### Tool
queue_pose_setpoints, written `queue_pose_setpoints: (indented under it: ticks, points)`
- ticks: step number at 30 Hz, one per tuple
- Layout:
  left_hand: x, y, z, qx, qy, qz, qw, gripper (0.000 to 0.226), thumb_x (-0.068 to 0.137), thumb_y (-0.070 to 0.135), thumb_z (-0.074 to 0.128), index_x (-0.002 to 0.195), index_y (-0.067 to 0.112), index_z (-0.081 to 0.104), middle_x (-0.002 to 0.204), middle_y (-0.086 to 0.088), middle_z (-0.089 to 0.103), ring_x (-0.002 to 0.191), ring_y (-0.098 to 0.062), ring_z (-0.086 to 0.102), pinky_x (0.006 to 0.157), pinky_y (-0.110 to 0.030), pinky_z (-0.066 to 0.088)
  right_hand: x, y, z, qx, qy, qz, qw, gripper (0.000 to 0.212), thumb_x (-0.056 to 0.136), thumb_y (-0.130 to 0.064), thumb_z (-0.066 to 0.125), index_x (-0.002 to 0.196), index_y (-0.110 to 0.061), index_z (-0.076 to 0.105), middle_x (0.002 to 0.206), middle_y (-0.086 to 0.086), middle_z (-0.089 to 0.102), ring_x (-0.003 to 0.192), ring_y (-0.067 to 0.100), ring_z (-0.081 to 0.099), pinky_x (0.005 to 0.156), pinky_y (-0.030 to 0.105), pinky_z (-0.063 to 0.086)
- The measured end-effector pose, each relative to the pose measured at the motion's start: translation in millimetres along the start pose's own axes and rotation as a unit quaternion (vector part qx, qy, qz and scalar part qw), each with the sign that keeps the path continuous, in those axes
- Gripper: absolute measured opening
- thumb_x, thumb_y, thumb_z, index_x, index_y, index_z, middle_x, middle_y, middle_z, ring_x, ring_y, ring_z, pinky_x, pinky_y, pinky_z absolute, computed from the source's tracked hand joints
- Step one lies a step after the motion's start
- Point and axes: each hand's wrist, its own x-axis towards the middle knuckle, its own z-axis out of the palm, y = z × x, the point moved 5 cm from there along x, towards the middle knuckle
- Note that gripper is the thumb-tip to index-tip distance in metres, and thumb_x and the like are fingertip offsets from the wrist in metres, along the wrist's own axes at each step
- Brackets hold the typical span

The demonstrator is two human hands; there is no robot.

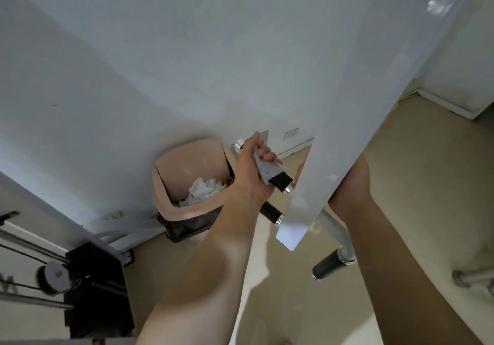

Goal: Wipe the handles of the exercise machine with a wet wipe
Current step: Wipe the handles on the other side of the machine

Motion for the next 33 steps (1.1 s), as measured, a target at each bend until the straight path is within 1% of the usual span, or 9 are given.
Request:
queue_pose_setpoints:
  ticks: [4, 9, 11, 14, 20, 24, 26, 28, 33]
  points:
    - [1, -24, -7, 0.039, 0.078, -0.01, 0.996, 0.033, 0.092, 0.016, 0.069, 0.067, 0.019, 0.049, 0.048, 0.008, 0.048, 0.038, -0.005, 0.046, 0.044, -0.019, 0.046, 3, 1, -1, -0.002, 0.0, -0.002, 1.0, 0.059, 0.062, -0.05, 0.072, 0.096, -0.005, 0.054, 0.082, 0.015, 0.056, 0.076, 0.032, 0.052, 0.075, 0.045, 0.043]
    - [4, -16, -10, 0.117, 0.137, -0.016, 0.984, 0.032, 0.085, 0.01, 0.076, 0.062, 0.016, 0.053, 0.046, 0.005, 0.053, 0.041, -0.008, 0.05, 0.055, -0.027, 0.045, 2, 5, -1, -0.004, -0.02, -0.017, 1.0, 0.063, 0.063, -0.051, 0.074, 0.101, -0.006, 0.053, 0.085, 0.016, 0.055, 0.083, 0.036, 0.05, 0.077, 0.047, 0.041]
    - [9, 1, -7, 0.082, 0.117, -0.01, 0.99, 0.032, 0.088, 0.006, 0.071, 0.064, 0.016, 0.052, 0.046, 0.006, 0.05, 0.04, -0.007, 0.047, 0.054, -0.023, 0.046, 2, 5, 1, -0.003, -0.009, -0.021, 1.0, 0.051, 0.074, -0.043, 0.066, 0.105, -0.005, 0.051, 0.087, 0.02, 0.054, 0.085, 0.04, 0.049, 0.077, 0.048, 0.043]
    - [16, 23, -7, 0.026, 0.06, 0.031, 0.997, 0.041, 0.09, 0.008, 0.069, 0.055, 0.019, 0.049, 0.046, 0.007, 0.044, 0.038, -0.007, 0.042, 0.048, -0.02, 0.046, 0, 4, 6, -0.021, 0.008, -0.024, 0.999, 0.068, 0.064, -0.049, 0.073, 0.11, -0.005, 0.05, 0.097, 0.026, 0.048, 0.092, 0.044, 0.045, 0.08, 0.052, 0.039]
    - [20, 21, -8, -0.136, -0.091, 0.05, 0.985, 0.026, 0.076, 0.027, 0.081, 0.071, 0.021, 0.057, 0.045, 0.007, 0.048, 0.036, -0.004, 0.045, 0.043, -0.016, 0.038, 0, 7, 3, -0.011, -0.013, -0.019, 1.0, 0.049, 0.076, -0.043, 0.066, 0.1, -0.003, 0.051, 0.079, 0.018, 0.055, 0.079, 0.039, 0.052, 0.072, 0.046, 0.047]
    - [12, -4, -7, 0.009, 0.047, 0.048, 0.998, 0.033, 0.085, 0.017, 0.074, 0.066, 0.02, 0.049, 0.046, 0.008, 0.043, 0.037, -0.005, 0.04, 0.044, -0.02, 0.041, -1, 0, 8, -0.005, -0.006, -0.021, 1.0, 0.056, 0.07, -0.047, 0.071, 0.098, -0.003, 0.05, 0.078, 0.018, 0.052, 0.076, 0.038, 0.048, 0.069, 0.042, 0.044]
    - [9, -11, -9, 0.11, 0.148, 0.044, 0.982, 0.026, 0.085, 0.015, 0.075, 0.072, 0.015, 0.053, 0.051, 0.003, 0.05, 0.042, -0.011, 0.046, 0.045, -0.024, 0.042, -2, -1, 7, -0.007, -0.001, -0.026, 1.0, 0.07, 0.062, -0.053, 0.074, 0.105, -0.004, 0.05, 0.082, 0.019, 0.049, 0.083, 0.041, 0.043, 0.07, 0.042, 0.041]
    - [6, -16, -13, 0.176, 0.219, 0.054, 0.958, 0.022, 0.083, 0.017, 0.076, 0.078, 0.011, 0.056, 0.057, -0.003, 0.056, 0.047, -0.017, 0.051, 0.044, -0.025, 0.041, -2, 1, 3, -0.01, -0.01, -0.031, 0.999, 0.058, 0.07, -0.046, 0.068, 0.105, -0.003, 0.051, 0.084, 0.02, 0.051, 0.081, 0.039, 0.047, 0.069, 0.041, 0.043]
    - [5, -13, -16, 0.144, 0.131, -0.016, 0.981, 0.023, 0.083, 0.014, 0.079, 0.077, 0.011, 0.058, 0.055, -0.001, 0.057, 0.046, -0.015, 0.053, 0.046, -0.026, 0.047, -6, 5, -1, -0.002, -0.012, -0.023, 1.0, 0.057, 0.069, -0.051, 0.068, 0.097, -0.004, 0.054, 0.082, 0.016, 0.056, 0.076, 0.033, 0.054, 0.072, 0.042, 0.046]
